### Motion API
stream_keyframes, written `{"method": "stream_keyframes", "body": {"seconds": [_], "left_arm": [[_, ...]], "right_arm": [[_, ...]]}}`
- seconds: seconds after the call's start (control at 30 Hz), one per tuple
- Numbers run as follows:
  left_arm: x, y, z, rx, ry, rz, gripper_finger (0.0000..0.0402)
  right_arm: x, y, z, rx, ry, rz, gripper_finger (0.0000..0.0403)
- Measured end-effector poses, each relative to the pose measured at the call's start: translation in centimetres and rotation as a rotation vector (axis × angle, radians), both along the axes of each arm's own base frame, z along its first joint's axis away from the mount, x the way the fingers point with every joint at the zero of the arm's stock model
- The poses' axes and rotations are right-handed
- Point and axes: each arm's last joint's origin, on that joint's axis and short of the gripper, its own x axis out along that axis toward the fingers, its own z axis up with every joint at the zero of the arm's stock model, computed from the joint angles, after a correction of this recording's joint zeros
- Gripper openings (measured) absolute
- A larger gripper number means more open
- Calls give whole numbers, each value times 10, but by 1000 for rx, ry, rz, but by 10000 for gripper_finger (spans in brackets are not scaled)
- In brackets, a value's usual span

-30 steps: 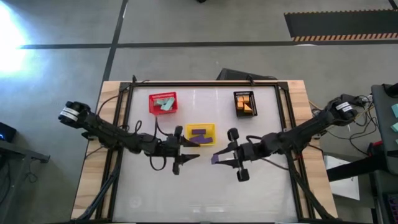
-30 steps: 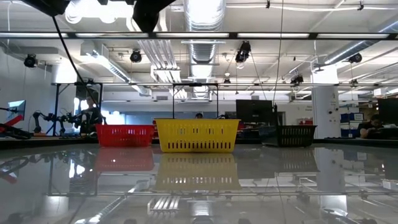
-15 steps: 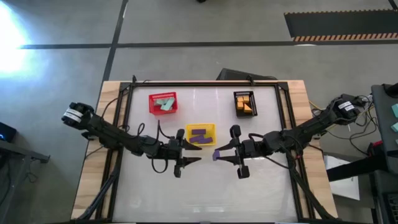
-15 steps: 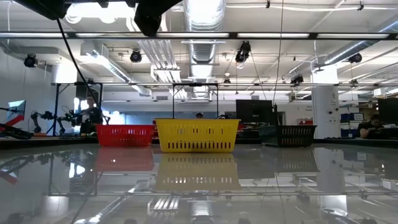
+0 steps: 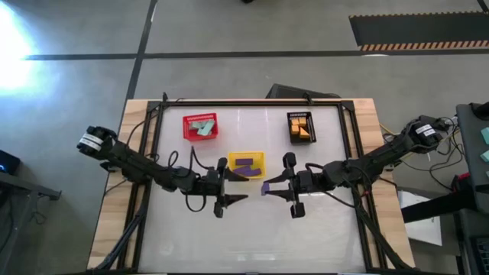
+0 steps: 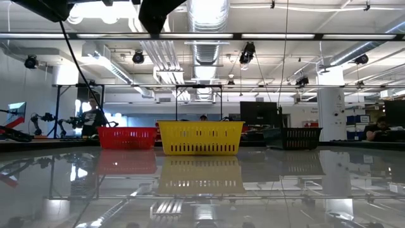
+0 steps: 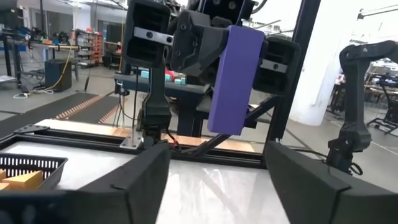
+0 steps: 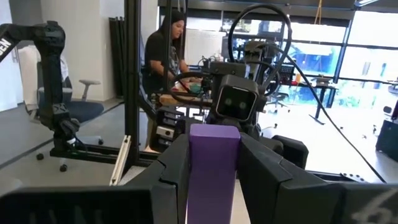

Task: Sort & place blocks by color
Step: Put the violet block into the yellow bin

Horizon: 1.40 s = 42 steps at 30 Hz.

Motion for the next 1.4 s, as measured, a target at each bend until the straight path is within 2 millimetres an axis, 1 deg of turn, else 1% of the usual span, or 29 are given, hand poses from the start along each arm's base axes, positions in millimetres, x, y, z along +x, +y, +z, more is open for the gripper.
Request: {"method": "stream_keyframes", "body": {"seconds": [0.07,0.17,0.33,0.47,0.67,0.77,0.93,1.0,1.13,1.2,1.27,1.4], "left_arm": [[0,0,0,2,2,0,263],[0,0,1,19,-10,4,275],[0,0,3,16,-33,-1,276],[0,0,4,13,-40,-1,276],[0,0,3,10,-46,-2,276],[6,-2,-3,20,-26,-17,276],[26,-10,-11,59,-2,-24,276],[31,-12,-10,84,-8,-20,276],[31,-12,-5,98,-23,-17,275],[29,-12,-4,98,-22,-16,270],[27,-11,-2,94,-26,-5,255],[27,-10,-1,95,-20,-2,203]], "right_arm": [[0,0,0,4,0,1,93],[3,0,-2,14,-1,0,93],[12,1,-10,30,-23,-6,93],[19,2,-10,41,-28,-11,93],[36,5,-14,33,-9,-22,93],[43,5,-16,31,-3,-32,93],[47,3,-19,30,11,-59,93],[46,2,-19,29,23,-66,93],[45,2,-18,25,33,-66,93],[45,2,-18,22,33,-66,93],[45,2,-18,21,34,-66,93],[45,2,-19,17,38,-66,93]]}}
